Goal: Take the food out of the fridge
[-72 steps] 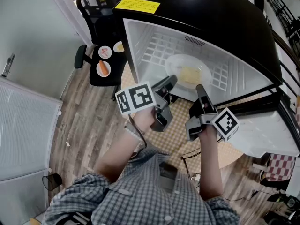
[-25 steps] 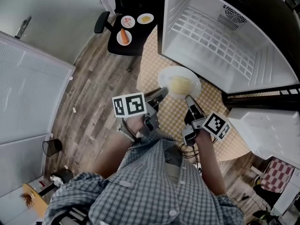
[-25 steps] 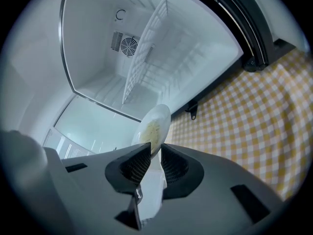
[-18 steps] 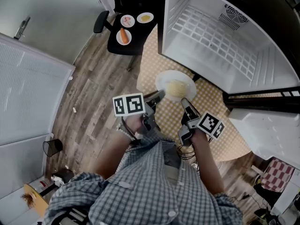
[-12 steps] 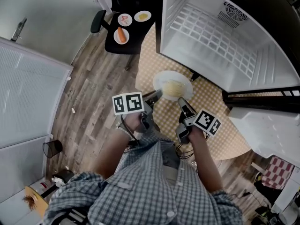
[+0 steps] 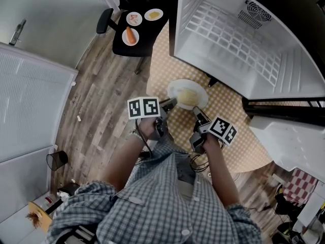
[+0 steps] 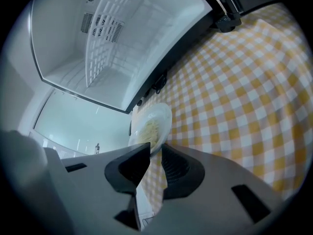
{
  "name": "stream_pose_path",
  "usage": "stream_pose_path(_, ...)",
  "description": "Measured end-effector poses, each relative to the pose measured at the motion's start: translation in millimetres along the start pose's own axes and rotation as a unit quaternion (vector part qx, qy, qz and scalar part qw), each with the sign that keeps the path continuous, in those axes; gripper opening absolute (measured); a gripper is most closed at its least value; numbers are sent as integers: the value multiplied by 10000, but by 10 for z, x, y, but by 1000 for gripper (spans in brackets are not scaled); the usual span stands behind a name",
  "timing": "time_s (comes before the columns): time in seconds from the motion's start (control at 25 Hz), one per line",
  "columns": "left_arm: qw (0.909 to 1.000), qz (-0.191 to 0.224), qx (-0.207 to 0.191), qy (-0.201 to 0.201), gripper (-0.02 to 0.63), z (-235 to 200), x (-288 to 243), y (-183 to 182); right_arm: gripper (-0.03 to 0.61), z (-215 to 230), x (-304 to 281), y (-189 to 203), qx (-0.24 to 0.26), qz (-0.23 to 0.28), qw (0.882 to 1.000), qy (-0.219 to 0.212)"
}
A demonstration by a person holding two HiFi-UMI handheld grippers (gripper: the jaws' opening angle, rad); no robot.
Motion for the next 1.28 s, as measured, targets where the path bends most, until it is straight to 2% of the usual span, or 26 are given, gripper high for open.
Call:
stream_pose_path(0.28, 9998, -139, 27, -165, 61, -93, -54, 55, 55, 92, -43, 59, -166, -31, 9995, 266)
stream_pose_path(0.68, 9984, -417, -190, -344, 78, -102, -70, 101, 55, 110, -35, 66, 22, -6, 9994, 344)
stream_pose_path(0.8, 9986, -426, -157, -268, 118, -84, -53, 93, 57, 102, -28, 56, -3, 29, 9995, 306)
stream_pose_path(0.92, 9983, -433, -199, -322, 129, -96, -13, 93, 57, 126, -5, 34, 18, 57, 9995, 324)
stream_pose_path(1.12, 9975, -457, -359, -391, 137, -129, 122, 71, 57, 145, 68, -1, 377, 42, 9981, 493)
stream_pose_path(1.28, 9968, -277, -476, -573, 123, -117, 252, 24, 55, 122, 153, -41, 1051, 67, 9918, 729)
Point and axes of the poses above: the fingertips, and each gripper's own axes: x backward along the fingers, z to its right, y out of its underside, the point moved 8 cm from there along x, backward along the fingers, and after that the axes turned 14 degrees about z, right-handed, at the moved point
